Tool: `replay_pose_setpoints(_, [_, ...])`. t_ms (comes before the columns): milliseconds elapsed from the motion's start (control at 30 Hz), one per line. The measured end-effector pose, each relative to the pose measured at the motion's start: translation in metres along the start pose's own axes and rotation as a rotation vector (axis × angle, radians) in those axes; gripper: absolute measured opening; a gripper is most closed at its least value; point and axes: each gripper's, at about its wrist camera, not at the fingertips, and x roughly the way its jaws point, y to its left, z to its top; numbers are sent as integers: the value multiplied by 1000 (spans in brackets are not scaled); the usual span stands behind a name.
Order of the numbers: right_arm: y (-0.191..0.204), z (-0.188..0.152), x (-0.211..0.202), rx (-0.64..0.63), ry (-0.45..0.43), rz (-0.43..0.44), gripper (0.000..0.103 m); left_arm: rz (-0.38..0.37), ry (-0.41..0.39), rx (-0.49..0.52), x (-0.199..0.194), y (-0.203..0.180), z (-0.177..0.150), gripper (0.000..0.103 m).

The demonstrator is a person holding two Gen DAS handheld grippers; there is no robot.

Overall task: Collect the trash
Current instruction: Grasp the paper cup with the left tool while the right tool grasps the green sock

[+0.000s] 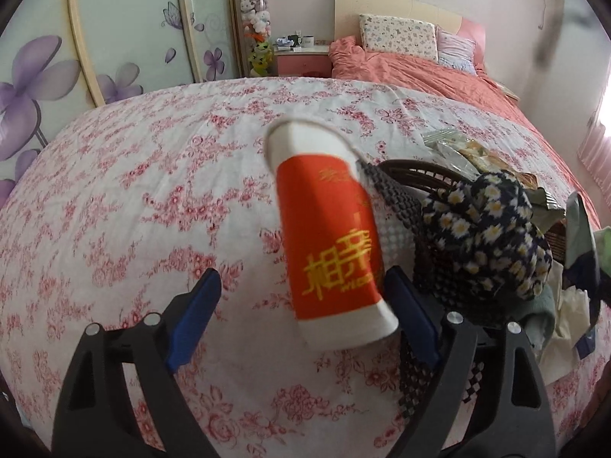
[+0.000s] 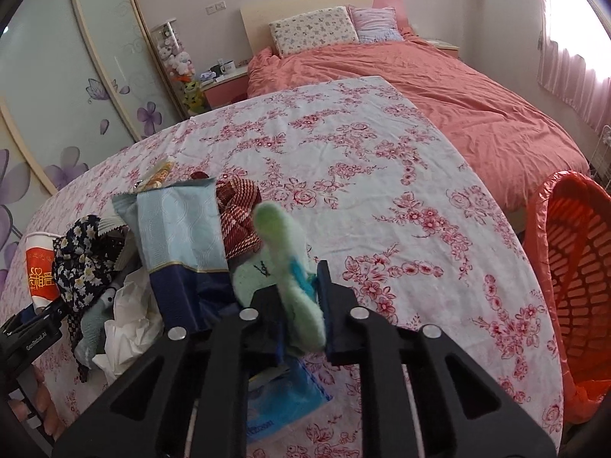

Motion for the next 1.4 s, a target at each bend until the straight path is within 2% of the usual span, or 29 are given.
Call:
replay_pose_setpoints(167, [-8, 2, 1, 28, 1, -3, 9, 22, -14, 13, 1, 3, 6, 80])
replay_pose_setpoints(300, [-8, 2, -5, 26, -17, 9, 9, -38, 6, 3, 4, 11, 9, 43])
replay_pose_setpoints(367, [-7, 3, -11, 22, -32, 12, 9, -51, 7, 0, 3, 14, 9, 34])
replay_pose_setpoints(567, [-10, 6, -27, 19, -70, 21, 9, -55, -54, 11, -15, 21, 8, 34])
replay_pose_setpoints(867, [-21, 8, -65, 31, -147, 41, 9, -63, -123, 14, -64, 20, 15, 34])
replay_pose_setpoints(1100, [-40, 6, -101, 52, -220, 38, 9, -149, -151, 51, -105, -12, 14, 34])
replay_pose_setpoints(1400, [-78, -3, -141, 102, -305, -7, 9, -321, -178, 163, -148, -95, 2, 34])
